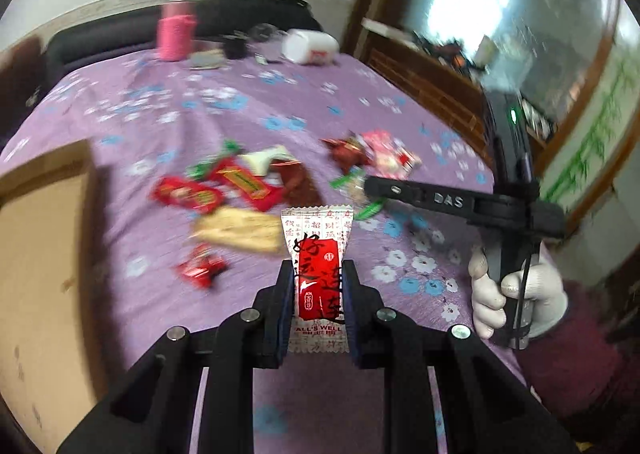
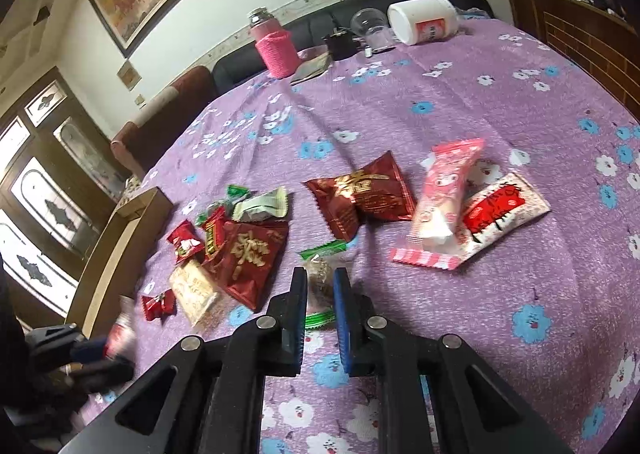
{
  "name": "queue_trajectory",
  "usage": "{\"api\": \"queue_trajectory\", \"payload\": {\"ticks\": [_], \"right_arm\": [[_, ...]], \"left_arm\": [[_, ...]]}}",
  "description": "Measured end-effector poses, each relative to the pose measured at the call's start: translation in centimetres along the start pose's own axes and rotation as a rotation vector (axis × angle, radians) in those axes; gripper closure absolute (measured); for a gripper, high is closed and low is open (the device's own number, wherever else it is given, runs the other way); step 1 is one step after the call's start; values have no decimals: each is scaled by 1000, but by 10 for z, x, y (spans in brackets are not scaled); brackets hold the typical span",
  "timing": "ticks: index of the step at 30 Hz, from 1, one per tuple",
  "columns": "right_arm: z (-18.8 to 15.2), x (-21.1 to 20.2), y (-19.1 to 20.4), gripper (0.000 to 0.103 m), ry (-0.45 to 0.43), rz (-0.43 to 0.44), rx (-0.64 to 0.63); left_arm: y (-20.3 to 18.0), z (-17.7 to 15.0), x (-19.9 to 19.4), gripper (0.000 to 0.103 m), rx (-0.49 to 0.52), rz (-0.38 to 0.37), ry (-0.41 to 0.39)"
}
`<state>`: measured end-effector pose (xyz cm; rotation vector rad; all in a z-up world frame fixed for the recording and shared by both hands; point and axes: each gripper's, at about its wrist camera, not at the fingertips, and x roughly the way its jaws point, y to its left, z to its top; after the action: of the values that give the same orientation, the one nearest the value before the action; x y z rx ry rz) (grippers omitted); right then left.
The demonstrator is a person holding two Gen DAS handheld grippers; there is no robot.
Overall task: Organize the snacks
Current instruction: 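Carry both snacks over the cardboard box and open both tools to drop them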
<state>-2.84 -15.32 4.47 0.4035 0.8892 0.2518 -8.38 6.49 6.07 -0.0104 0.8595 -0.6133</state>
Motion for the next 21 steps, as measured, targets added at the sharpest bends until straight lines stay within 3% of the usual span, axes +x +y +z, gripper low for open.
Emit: {"api": "queue_trajectory", "payload": {"ticks": [1,2,4,9,10,11,14,21], "right_arm": [[0,1,2,84,5,-9,-9],[0,3,4,70,14,-18,-18],[0,7,12,62,18,-64,-50],[-1,20,27,62,54,-183,-118],[-1,22,29,65,57,-197,-125],[0,24,31,74,61,-215,-134],[-1,21,32,82,61,-210,-122],[-13,-18,50,82,-3,-211,-123]], "left_arm": [[11,-4,-12,82,-38,6,-22],[19,-8,-20,82,-65,9,-36],[33,-13,-35,81,-105,22,-59],[58,-24,-67,81,-159,74,-108],[65,-27,-76,81,-175,85,-124],[70,-29,-81,81,-188,95,-133],[87,-37,-96,81,-215,143,-158],[136,-60,-117,81,-315,244,-174]]}}
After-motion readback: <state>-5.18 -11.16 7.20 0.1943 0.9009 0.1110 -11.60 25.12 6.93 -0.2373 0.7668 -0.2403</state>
